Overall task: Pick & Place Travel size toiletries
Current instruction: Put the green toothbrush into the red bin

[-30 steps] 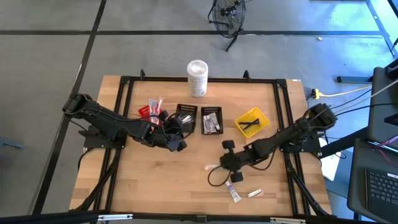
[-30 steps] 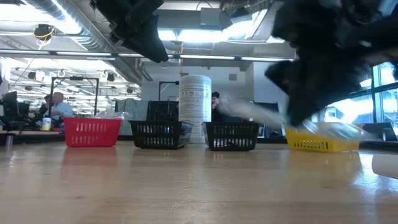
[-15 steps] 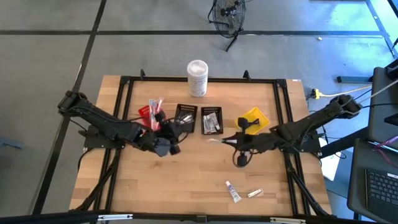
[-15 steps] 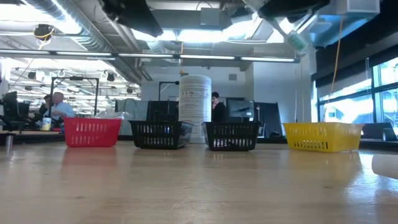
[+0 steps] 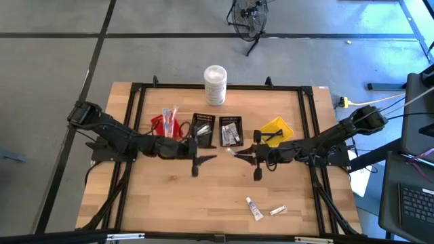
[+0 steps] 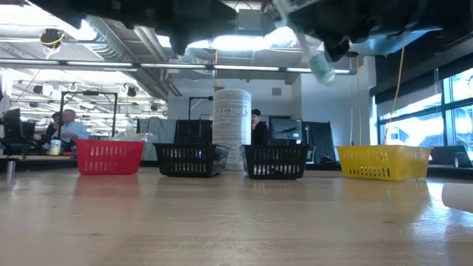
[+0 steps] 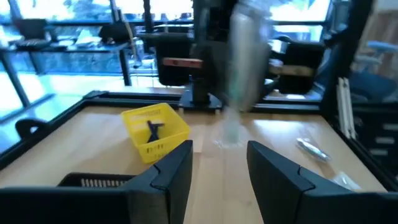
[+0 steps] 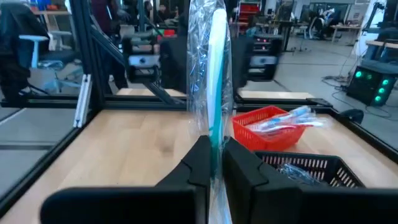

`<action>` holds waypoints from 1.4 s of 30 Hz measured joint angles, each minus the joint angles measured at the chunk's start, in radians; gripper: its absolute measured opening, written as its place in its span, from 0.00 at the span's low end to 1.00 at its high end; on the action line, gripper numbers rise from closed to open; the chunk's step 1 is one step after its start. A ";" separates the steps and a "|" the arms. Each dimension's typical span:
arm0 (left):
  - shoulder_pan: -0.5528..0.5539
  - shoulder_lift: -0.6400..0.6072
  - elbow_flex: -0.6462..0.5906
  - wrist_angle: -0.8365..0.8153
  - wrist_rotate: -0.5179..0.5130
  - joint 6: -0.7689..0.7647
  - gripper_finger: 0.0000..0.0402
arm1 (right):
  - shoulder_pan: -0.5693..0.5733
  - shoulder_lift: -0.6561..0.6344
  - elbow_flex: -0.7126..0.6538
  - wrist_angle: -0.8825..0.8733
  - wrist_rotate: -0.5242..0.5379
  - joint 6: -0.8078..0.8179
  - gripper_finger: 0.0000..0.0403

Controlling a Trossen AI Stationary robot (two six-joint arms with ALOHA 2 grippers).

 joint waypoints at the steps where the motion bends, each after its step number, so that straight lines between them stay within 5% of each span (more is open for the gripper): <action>1: 0.015 0.001 0.000 0.002 0.009 -0.019 0.37 | -0.006 0.018 0.013 -0.001 -0.007 0.000 0.06; 9: 0.064 0.003 0.000 0.034 0.180 0.002 0.37 | -0.049 0.122 0.095 -0.004 -0.083 0.004 0.07; 28: 0.057 0.003 0.000 0.037 0.173 0.019 0.36 | -0.088 0.312 0.305 -0.052 -0.101 0.024 0.08; 42: 0.057 0.002 0.000 0.017 0.172 0.020 0.15 | -0.088 0.332 0.323 -0.043 -0.087 0.017 0.08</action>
